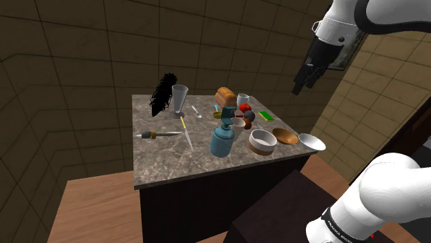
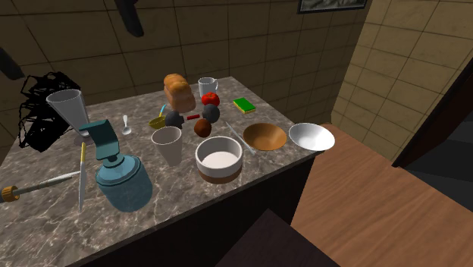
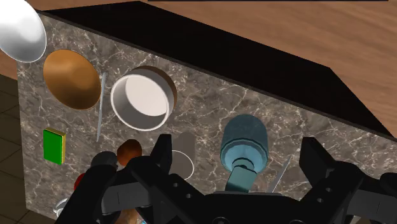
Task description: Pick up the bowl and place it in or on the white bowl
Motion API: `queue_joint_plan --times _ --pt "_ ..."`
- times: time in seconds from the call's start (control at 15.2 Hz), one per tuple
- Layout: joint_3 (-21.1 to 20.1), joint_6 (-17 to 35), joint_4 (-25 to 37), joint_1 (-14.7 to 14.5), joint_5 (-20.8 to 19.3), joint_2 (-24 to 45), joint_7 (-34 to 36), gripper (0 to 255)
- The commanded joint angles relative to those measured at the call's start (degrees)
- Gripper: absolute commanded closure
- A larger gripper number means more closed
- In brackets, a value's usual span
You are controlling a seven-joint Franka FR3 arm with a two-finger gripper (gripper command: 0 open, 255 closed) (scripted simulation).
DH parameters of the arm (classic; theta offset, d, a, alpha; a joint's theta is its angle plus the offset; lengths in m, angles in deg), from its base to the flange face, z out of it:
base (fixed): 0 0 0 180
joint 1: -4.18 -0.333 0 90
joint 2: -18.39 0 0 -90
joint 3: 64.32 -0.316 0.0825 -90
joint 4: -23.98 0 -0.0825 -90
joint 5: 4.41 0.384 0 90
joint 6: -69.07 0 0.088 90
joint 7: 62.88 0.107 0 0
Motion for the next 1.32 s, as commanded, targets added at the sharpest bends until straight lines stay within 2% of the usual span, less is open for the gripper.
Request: queue_joint_plan --times 0.0,0.59,1.25 --pt "0.0 0.0 0.0 0.0 0.0 0.0 0.0 0" --pt "7.0 16.4 -9.5 1.7 -2.6 7.3 -5.7 0" --pt "14.7 35.6 -12.7 3.0 -3.7 24.0 -12.8 0"
